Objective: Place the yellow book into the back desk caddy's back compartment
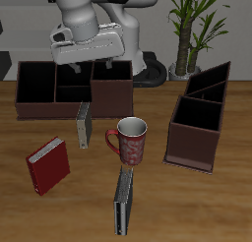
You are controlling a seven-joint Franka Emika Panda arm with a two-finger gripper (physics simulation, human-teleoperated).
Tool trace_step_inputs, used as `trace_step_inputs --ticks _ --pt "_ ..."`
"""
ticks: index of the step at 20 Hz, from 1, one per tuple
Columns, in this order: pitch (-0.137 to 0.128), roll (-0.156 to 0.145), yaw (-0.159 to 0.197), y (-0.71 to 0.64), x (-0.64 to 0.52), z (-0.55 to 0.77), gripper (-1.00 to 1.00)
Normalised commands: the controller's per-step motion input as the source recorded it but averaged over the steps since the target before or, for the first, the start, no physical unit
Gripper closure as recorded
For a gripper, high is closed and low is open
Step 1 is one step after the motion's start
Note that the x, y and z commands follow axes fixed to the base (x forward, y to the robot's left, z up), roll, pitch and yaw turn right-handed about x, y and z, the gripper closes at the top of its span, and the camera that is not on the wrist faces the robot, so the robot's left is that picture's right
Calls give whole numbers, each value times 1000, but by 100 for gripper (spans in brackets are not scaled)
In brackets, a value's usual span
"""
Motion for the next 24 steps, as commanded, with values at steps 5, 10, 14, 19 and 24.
trace_step_inputs --ticks 5,10,14,19,24 --pt "-18 -46 10 -332 -32 -123 -100" --pt "-30 -24 -1 -151 32 -100 -100" --pt "-11 -46 -4 -117 82 -205 -100" --pt "-16 -25 1 -81 85 -283 -100" --pt "17 -7 7 -22 57 -330 -100"
